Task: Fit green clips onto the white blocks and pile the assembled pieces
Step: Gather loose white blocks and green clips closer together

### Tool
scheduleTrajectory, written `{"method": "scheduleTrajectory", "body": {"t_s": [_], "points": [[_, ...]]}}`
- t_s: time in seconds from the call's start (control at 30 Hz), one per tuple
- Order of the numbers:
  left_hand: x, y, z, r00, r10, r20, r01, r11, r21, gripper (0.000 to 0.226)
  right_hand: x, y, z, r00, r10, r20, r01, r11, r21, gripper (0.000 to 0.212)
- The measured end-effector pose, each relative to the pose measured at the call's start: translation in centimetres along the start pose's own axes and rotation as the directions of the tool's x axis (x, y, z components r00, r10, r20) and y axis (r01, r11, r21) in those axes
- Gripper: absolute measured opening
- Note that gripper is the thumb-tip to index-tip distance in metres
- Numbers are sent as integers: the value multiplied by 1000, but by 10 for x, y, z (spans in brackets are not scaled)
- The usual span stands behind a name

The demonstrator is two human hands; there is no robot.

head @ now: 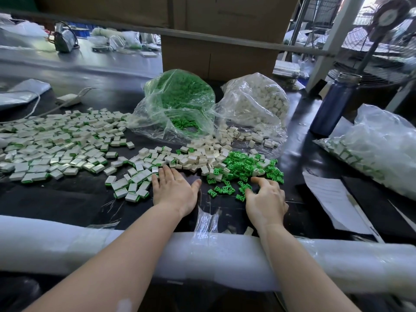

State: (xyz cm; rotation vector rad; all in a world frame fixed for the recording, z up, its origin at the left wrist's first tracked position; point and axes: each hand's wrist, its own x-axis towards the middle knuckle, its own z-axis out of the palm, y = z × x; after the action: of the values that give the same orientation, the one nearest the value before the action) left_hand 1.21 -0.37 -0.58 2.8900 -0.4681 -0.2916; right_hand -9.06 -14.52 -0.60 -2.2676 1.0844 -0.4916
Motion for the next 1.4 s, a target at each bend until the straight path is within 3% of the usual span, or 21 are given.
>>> {"method": "scheduleTrajectory", "body": {"t_s": [0.17,0.43,0.9,1.4], "points": [[5,3,-1,996,62,-65,-64,998,-27,74,0,-1,0,1000,-2,2,2,1000,-8,34],[23,16,-10,979,206,3,-205,974,-92,68,0,-1,2,1000,-3,4,3,1000,-27,31],[39,21,-12,979,198,52,-199,980,7,59,2,0,5,1000,-12,9,13,999,-48,30],[1,27,4,940,338,-43,-341,937,-80,50,0,0,3,1000,-18,18,18,999,-48,30]]}}
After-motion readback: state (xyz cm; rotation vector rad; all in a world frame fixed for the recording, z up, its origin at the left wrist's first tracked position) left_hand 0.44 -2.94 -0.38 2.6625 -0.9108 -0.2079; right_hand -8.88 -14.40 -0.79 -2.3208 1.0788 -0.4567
